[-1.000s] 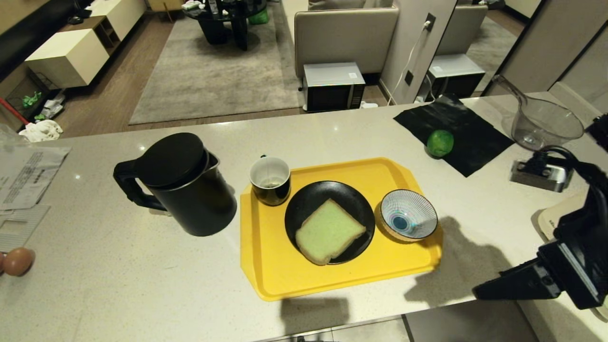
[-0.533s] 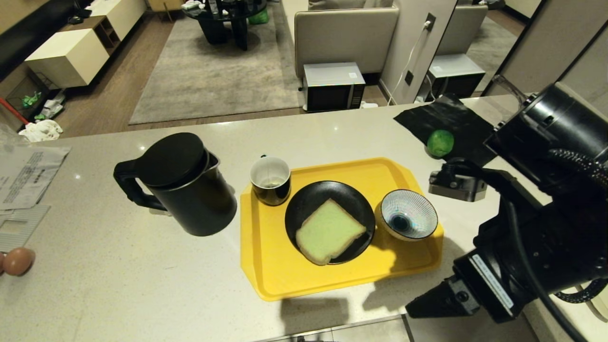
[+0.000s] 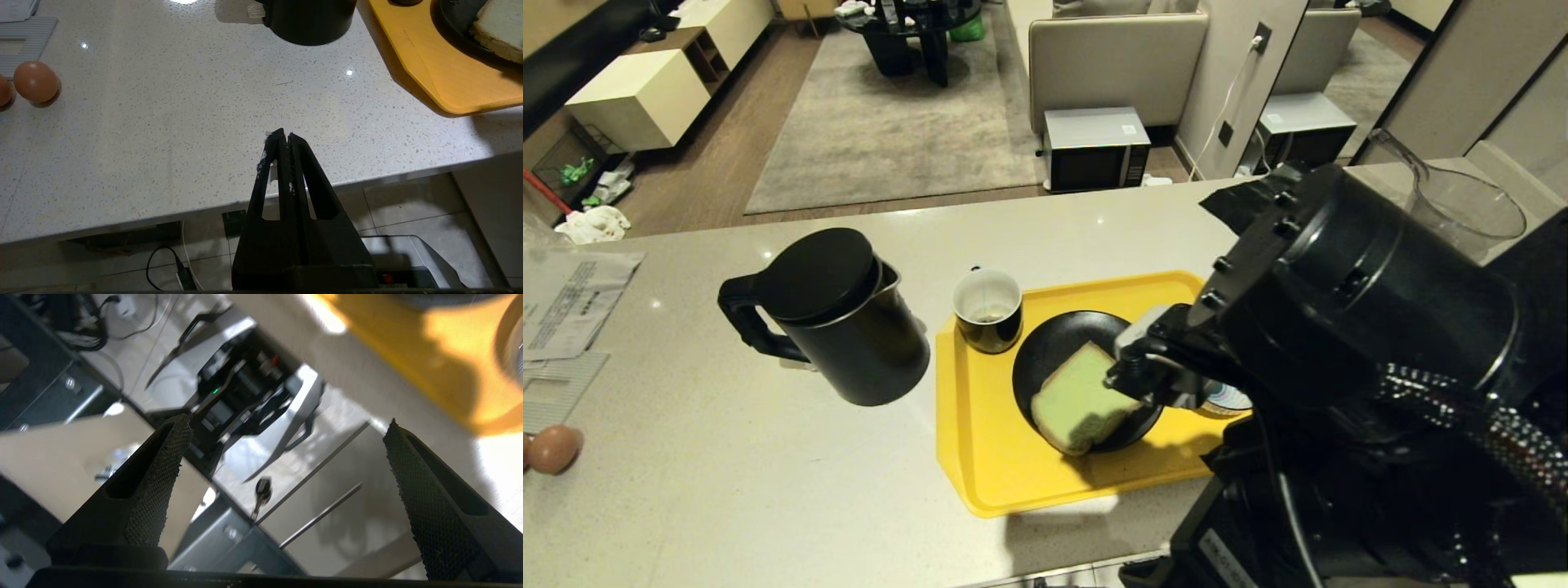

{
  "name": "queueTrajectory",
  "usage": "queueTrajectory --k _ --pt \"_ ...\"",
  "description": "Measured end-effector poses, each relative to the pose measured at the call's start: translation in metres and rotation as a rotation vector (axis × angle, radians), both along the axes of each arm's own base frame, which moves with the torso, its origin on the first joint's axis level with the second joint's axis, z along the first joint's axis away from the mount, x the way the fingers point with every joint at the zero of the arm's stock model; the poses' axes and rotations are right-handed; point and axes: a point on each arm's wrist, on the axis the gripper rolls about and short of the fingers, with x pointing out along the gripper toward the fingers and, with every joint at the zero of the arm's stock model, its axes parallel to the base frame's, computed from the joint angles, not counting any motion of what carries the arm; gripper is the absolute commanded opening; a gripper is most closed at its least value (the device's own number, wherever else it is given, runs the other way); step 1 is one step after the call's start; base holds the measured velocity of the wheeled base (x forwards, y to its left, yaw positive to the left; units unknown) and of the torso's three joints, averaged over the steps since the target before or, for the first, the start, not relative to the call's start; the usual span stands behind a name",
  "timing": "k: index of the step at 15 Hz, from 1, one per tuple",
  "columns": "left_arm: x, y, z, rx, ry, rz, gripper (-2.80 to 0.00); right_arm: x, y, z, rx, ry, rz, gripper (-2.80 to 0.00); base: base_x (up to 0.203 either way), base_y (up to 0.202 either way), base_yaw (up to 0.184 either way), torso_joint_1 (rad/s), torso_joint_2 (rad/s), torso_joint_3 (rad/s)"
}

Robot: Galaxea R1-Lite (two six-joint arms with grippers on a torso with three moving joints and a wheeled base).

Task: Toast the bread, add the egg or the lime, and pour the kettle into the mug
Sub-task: Pick up the bread slice

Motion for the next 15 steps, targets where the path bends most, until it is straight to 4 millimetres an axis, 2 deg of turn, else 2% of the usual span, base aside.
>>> queueTrajectory --k 4,8,11,15 --pt "0.000 0.000 0.000 0.000 0.000 0.000 -2.80 -0.001 0.039 -0.008 -0.041 -0.070 0.026 0.00 0.000 0.000 0.000 0.000 0.00 0.000" --pt "0.000 0.000 0.000 0.000 0.000 0.000 -2.80 0.013 0.063 -0.028 -0.113 -0.110 -0.021 0.00 0.000 0.000 0.000 0.000 0.00 0.000" --pt "0.000 0.000 0.000 0.000 0.000 0.001 -2.80 0.034 0.070 -0.037 -0.136 -0.124 -0.078 0.00 0.000 0.000 0.000 0.000 0.00 0.000" --pt "0.000 0.000 0.000 0.000 0.000 0.000 -2.80 0.059 0.067 -0.046 -0.162 -0.127 -0.151 0.00 0.000 0.000 0.000 0.000 0.00 0.000"
